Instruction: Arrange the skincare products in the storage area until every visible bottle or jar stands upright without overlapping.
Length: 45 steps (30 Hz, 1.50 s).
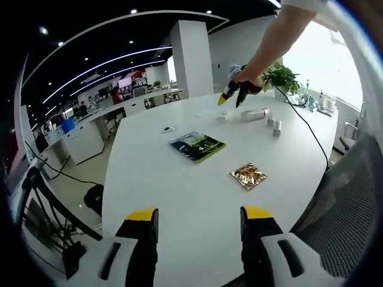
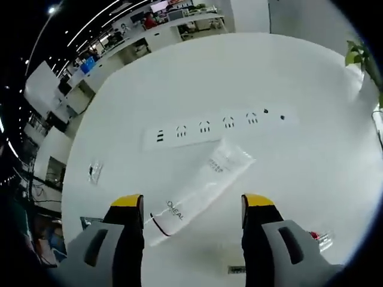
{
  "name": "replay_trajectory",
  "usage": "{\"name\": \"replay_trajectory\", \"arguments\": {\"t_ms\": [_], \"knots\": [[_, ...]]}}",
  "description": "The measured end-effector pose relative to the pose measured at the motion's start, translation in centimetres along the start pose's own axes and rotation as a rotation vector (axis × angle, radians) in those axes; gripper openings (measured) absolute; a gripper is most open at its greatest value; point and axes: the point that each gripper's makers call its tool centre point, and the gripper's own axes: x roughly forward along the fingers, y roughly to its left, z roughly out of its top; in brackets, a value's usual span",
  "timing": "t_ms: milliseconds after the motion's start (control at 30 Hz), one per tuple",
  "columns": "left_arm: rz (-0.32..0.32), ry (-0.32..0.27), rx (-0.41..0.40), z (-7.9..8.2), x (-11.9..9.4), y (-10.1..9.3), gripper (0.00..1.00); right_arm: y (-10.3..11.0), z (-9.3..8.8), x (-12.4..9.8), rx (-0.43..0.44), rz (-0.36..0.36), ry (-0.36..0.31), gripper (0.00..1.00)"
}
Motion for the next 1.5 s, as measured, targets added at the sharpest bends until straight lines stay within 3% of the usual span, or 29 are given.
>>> {"name": "replay_trajectory", "arguments": {"t_ms": [100, 167, 233, 400, 533, 567, 600, 667, 900, 1000, 1033, 1067, 1100, 1333, 1500], "knots": [[0.006, -0.003, 0.002, 0.0, 0.0, 0.1, 0.57, -1.2, 0.8, 1.4, 0.006, -0.046, 0.011, 0.62], [0.008, 0.002, 0.003, 0.0, 0.0, 0.1, 0.57, -0.8, 1.2, 0.2, 0.014, -0.069, 0.005, 0.62], [0.009, 0.004, 0.003, -0.1, 0.0, 0.1, 0.57, -0.9, 1.2, 0.9, 0.013, -0.078, 0.008, 0.62], [0.009, 0.012, 0.009, -0.2, 0.0, 0.0, 0.56, 0.2, -0.6, 1.6, -0.016, -0.093, 0.051, 0.60], [0.008, 0.021, 0.013, -0.5, 0.0, 0.0, 0.55, -0.3, -1.0, 2.9, -0.002, -0.096, 0.080, 0.56], [0.012, 0.022, 0.014, -0.5, 0.0, 0.1, 0.55, -1.0, -1.1, 3.0, -0.009, -0.137, 0.084, 0.53], [0.015, 0.024, 0.012, -0.6, 0.0, 0.2, 0.55, -0.6, -0.8, 3.4, -0.022, -0.111, 0.070, 0.51], [0.019, 0.025, 0.006, -0.6, 0.0, 0.3, 0.55, -0.7, -1.1, 3.5, -0.025, -0.137, 0.086, 0.50], [0.012, 0.029, 0.007, -0.8, 0.1, 0.2, 0.54, -0.5, -0.9, 3.8, -0.150, -0.180, 0.098, 0.48], [0.013, 0.030, 0.002, -0.8, 0.1, 0.3, 0.54, -0.3, -1.4, 3.7, -0.286, -0.210, 0.133, 0.49], [0.013, 0.031, 0.002, -0.9, 0.1, 0.4, 0.54, -0.1, -1.6, 3.6, -0.324, -0.209, 0.143, 0.48], [0.013, 0.031, 0.003, -0.9, 0.1, 0.4, 0.54, 0.8, -1.3, 3.9, -0.290, -0.168, 0.117, 0.46], [0.012, 0.032, 0.002, -0.9, 0.2, 0.4, 0.54, 0.2, -1.5, 3.8, -0.283, -0.192, 0.127, 0.44], [0.012, 0.035, 0.003, -1.0, 0.2, 0.5, 0.54, -0.3, -1.0, 4.7, -0.315, -0.166, 0.138, 0.38], [0.013, 0.038, 0.001, -1.1, 0.3, 0.6, 0.53, 0.8, -2.0, 4.0, -0.366, -0.132, 0.125, 0.34]]}}
